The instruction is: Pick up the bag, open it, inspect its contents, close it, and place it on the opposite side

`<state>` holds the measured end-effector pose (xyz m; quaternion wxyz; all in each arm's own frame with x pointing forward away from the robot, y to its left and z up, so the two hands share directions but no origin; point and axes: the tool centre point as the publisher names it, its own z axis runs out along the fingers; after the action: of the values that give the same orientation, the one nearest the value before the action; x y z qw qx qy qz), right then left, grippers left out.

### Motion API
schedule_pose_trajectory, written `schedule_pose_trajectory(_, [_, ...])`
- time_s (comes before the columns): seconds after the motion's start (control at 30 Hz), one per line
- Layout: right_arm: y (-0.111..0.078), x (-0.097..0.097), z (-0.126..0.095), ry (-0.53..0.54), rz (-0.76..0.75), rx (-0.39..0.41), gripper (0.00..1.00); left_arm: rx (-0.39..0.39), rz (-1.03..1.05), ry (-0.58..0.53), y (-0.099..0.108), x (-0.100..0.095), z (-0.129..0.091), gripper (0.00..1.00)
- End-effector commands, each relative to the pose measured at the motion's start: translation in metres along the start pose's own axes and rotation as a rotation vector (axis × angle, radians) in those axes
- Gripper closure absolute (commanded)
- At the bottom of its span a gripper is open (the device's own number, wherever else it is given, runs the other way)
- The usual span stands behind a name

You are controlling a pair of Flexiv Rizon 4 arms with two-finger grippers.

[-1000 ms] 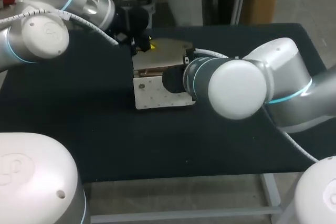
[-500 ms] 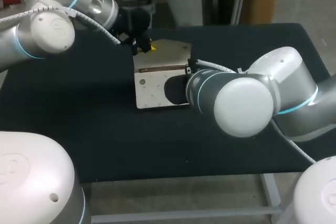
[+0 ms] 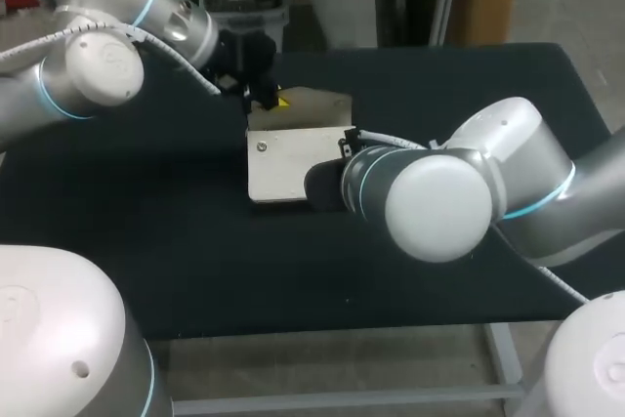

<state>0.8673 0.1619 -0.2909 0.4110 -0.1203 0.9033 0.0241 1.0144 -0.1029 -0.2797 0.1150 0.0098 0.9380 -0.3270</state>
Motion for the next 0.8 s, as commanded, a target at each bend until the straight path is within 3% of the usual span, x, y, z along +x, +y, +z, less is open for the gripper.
schedule_pose_trajectory(0.03, [-0.001,0.007,0.01,0.007,0.01,-0.021,1.0,0.002,-0.006,0.019,0.003,-0.006,0.013,1.0])
schedule_pose_trajectory(0.1, [0.0,0.011,0.012,0.014,0.015,-0.025,0.98,0.003,-0.013,0.028,0.004,-0.005,0.017,1.0])
schedule_pose_trajectory(0.17, [0.001,0.015,0.013,0.022,0.025,-0.028,0.82,0.007,-0.018,0.032,0.005,-0.005,0.02,1.0])
schedule_pose_trajectory(0.23, [0.001,0.019,0.013,0.032,0.043,-0.018,0.74,0.005,-0.033,0.03,0.007,-0.007,0.023,1.0])
schedule_pose_trajectory(0.43, [0.0,0.032,0.015,0.037,0.085,0.005,0.63,0.004,-0.077,0.031,0.015,-0.01,0.03,1.0])
schedule_pose_trajectory(0.8, [-0.001,0.04,0.037,0.022,0.076,0.02,0.64,-0.022,-0.095,0.083,0.022,-0.012,0.043,1.0])
